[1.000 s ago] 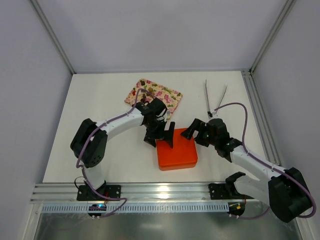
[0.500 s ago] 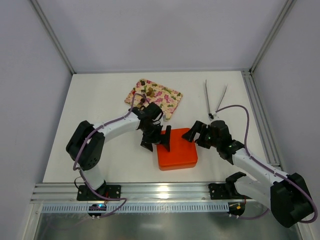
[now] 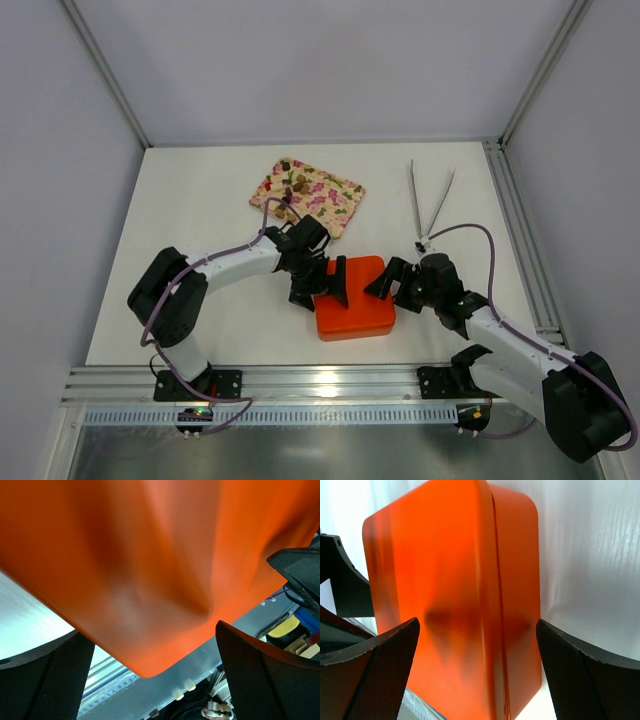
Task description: Pack the chocolate
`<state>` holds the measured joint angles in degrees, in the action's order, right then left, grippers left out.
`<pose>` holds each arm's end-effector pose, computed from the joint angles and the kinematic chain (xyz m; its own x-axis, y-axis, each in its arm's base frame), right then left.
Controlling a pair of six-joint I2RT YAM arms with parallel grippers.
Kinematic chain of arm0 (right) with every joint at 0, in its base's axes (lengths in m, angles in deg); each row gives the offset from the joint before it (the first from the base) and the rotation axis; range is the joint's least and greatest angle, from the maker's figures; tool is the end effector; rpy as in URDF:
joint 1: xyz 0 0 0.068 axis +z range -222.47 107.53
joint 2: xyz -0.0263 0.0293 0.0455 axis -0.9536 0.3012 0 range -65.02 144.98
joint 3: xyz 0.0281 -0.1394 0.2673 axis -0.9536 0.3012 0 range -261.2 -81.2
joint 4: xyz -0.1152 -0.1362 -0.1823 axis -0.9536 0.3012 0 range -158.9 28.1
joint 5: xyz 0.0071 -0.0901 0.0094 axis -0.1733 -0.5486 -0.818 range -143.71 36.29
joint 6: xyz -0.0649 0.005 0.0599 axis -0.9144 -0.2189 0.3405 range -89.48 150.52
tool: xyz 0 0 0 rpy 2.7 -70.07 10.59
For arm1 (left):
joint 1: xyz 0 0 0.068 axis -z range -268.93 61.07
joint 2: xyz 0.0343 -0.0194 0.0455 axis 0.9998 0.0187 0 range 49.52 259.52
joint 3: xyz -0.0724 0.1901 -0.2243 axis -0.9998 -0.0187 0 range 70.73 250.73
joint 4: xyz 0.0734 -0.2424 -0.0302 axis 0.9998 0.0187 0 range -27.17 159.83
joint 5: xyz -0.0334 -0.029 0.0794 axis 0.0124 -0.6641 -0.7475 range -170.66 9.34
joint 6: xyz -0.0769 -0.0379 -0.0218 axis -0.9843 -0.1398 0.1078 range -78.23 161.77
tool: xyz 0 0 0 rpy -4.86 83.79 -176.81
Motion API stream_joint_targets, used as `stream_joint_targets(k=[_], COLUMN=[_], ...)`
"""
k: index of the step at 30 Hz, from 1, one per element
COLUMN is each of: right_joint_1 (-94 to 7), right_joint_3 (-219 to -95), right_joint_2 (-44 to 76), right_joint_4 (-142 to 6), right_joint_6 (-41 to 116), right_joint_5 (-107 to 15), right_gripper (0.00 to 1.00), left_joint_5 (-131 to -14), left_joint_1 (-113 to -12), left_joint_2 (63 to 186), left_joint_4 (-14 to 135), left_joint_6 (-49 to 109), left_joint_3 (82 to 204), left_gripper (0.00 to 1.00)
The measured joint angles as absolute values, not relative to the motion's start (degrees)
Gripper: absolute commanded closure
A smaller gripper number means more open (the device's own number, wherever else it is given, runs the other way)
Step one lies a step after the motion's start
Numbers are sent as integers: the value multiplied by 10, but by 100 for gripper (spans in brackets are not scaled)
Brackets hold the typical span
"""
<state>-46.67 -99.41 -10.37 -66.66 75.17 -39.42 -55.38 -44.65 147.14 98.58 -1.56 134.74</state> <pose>0.1661 0.1019 0.1670 -0.8186 0.3606 -0.4471 -0.0282 0.7522 0.6583 0.2213 -0.2627 0.1882 -0.9945 0.1031 0.0178 0.0778 0.8428 -0.5326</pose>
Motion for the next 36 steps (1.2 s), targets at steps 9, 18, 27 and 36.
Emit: stream_joint_targets(k=[9, 18, 27, 36], right_joint_1=[-455, -440, -426, -418], right_joint_3=[-973, -969, -970, -989], right_joint_2=[-123, -140, -149, -149], right_joint_4=[-665, -658, -647, -609], right_joint_6=[769, 772, 772, 772], right_joint_5=[-396, -420, -441, -455], right_gripper=[8, 13, 13, 5], left_joint_5=[-567, -578, -580, -582], left_joint_1=[-431, -413, -404, -396], left_joint_2=[1469, 1464, 1451, 1446], left_joint_4=[974, 978, 991, 989], left_joint_6=[-48, -69, -79, -72], left_joint_3=[1336, 1328, 1322, 1322], left_gripper=[9, 21, 31, 14])
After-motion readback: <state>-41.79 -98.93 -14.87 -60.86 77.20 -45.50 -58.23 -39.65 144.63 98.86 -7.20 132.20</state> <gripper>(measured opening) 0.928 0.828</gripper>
